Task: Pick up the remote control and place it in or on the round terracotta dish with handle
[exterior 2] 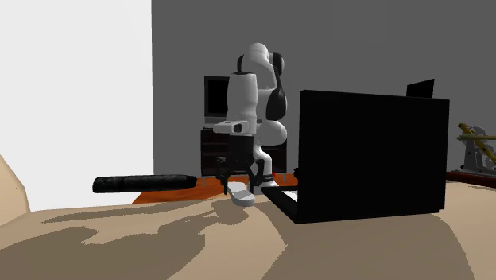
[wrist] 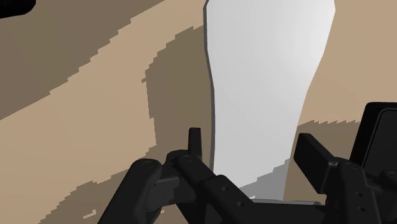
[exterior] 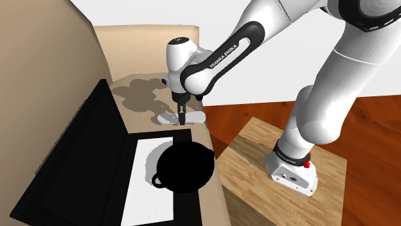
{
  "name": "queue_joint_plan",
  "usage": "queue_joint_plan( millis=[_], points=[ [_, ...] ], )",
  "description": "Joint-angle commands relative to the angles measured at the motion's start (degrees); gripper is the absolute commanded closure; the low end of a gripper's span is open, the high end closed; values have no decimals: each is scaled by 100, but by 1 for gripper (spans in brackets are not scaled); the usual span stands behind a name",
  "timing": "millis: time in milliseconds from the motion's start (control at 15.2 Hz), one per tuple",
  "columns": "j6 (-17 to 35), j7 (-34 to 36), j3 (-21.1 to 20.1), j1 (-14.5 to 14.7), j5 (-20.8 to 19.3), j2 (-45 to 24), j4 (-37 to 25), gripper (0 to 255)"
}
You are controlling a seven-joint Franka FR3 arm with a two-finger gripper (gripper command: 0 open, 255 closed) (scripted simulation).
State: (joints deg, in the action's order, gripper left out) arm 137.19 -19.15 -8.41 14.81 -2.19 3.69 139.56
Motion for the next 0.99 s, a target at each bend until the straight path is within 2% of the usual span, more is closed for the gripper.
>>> queue_joint_plan(
  millis=[0, 396, 924],
  points=[
    [0, 0, 0, 0, 0, 0, -1, 255],
    [1, -1, 0, 0, 0, 1, 1, 255],
    [-652, -89, 13, 12, 99, 410, -249, 255]
  ],
)
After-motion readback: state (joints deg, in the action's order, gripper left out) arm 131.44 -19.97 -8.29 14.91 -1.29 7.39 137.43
